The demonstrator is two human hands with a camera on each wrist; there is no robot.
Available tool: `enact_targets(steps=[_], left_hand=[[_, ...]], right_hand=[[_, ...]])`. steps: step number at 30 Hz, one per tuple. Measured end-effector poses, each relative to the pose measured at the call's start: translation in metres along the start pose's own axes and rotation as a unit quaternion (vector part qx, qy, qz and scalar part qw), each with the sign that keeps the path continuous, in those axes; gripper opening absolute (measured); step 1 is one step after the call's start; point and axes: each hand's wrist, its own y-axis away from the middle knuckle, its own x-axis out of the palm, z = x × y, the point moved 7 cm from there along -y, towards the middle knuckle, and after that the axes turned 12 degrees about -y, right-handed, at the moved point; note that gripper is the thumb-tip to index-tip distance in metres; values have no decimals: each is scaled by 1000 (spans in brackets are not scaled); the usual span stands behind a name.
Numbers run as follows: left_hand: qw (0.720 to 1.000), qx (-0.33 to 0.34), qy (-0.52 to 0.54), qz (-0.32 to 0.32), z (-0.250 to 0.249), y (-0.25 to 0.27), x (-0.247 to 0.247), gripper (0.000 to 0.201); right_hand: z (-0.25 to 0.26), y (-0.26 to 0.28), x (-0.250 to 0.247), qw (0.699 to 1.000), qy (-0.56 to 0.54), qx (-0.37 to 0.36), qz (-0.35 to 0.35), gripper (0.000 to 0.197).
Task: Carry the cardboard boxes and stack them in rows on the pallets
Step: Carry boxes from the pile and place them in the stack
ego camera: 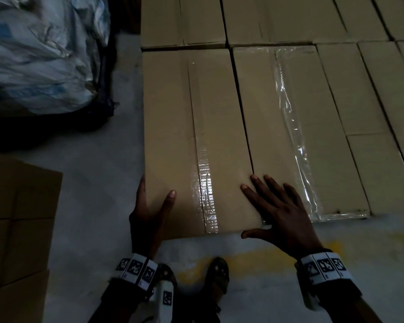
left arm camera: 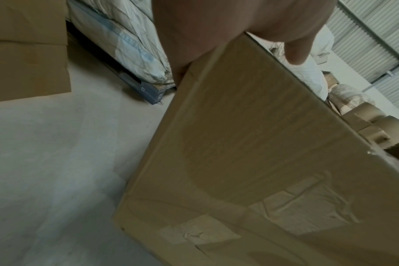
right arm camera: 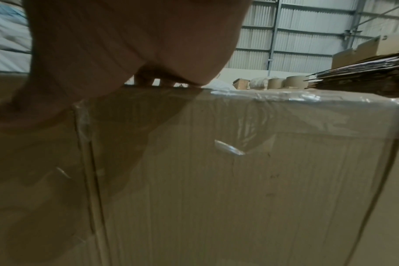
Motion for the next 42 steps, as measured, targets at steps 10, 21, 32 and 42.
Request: enact_targets(steps=[10,21,32,42], left_hand=[[1000,11,-5,4,-1,3,1,95],[996,-15,-31,83,-4,12,-5,82],[971,30,-132,196,-52,145,-91,90],[988,23,-70,135,-77,184,-179,59]], right_hand=[[-3,0,11,998,57,26,-5,127],[10,4,3,994,48,59,72,121],[129,92,-77,990,-88,84,64,105],[232,61,-106,984,-142,-32,105,97]])
